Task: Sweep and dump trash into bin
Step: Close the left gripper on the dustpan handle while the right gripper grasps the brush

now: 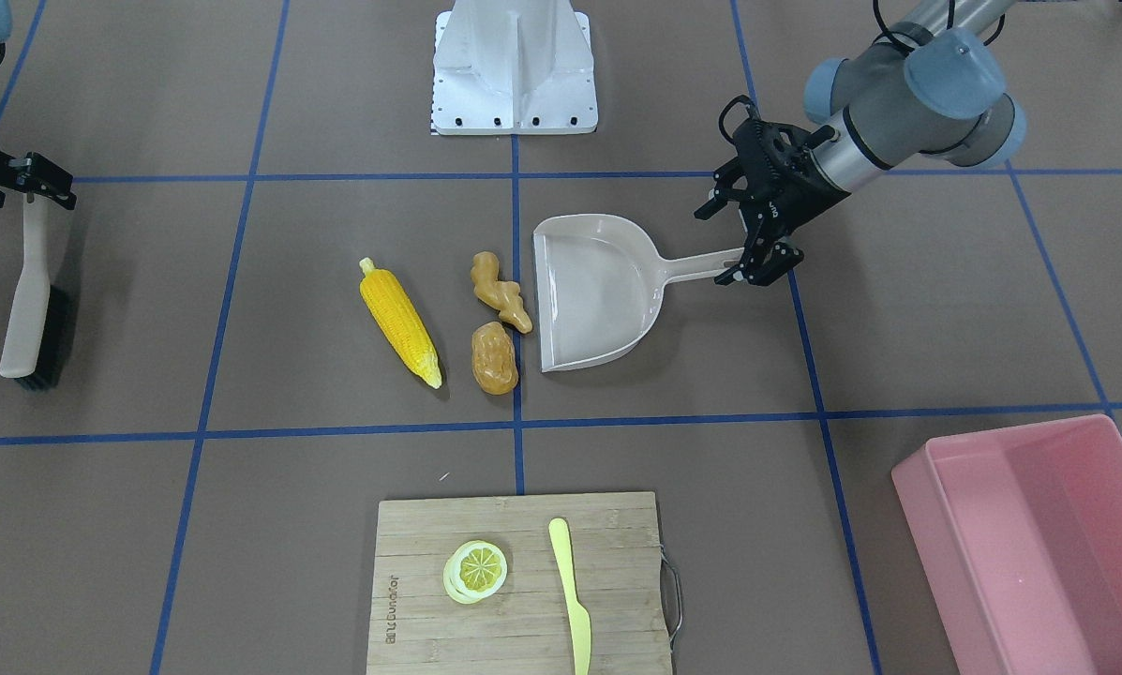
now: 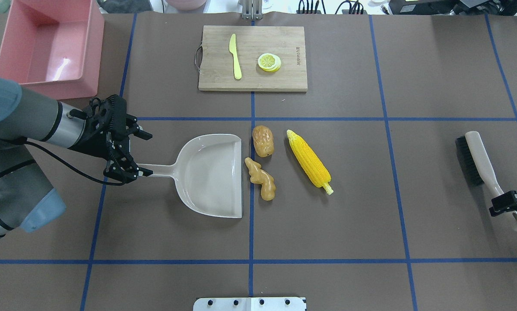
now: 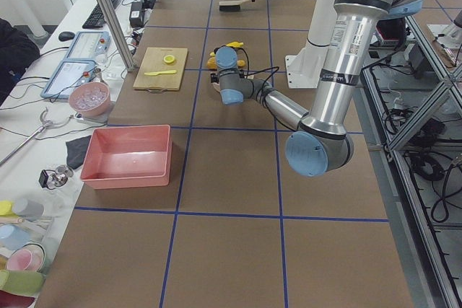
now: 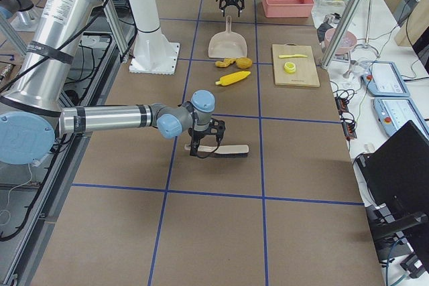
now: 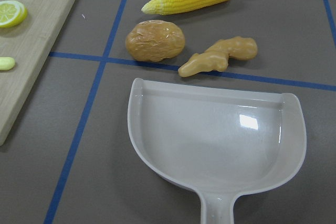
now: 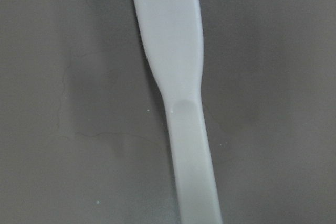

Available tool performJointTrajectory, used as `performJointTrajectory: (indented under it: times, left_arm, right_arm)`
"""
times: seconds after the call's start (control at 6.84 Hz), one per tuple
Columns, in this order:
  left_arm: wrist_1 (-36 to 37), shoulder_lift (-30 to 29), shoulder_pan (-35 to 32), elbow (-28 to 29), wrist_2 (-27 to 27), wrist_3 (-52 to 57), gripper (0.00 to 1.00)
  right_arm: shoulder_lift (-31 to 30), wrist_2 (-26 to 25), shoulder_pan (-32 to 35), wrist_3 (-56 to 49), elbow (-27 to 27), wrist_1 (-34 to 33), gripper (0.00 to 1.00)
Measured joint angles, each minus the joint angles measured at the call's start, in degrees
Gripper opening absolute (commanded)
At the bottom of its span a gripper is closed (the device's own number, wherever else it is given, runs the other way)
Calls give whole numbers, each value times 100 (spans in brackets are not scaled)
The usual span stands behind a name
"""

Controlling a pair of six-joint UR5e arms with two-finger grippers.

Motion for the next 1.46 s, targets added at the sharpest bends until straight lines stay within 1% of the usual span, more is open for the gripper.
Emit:
performJointTrajectory:
  times: [0.29,0.58,0.88,1.02,1.17,1.32,1.46]
  left_arm:
    - [-474,168,347,93,315,-212,98]
    - [-658,162,412,266,367,-44,98]
    - [-937,65,428,602,373,91,98]
    - [-1028,-32,433,761,375,93,98]
    - [-1071,-132,436,899,378,80,98]
    - [-1089,-196,449,1003,388,71,98]
    - [-1095,-222,467,1081,402,65,98]
  right_arm:
    - [4,-5,-14,2,-56,4,87]
    - [4,-6,-17,4,-92,4,79]
    - [4,-6,-31,8,-104,-1,57]
    - [4,-5,-53,4,-105,-2,44]
    - [4,-1,-79,0,-105,0,21]
    - [3,3,-93,-6,-104,-1,0]
    - [-4,11,-100,-12,-99,1,0]
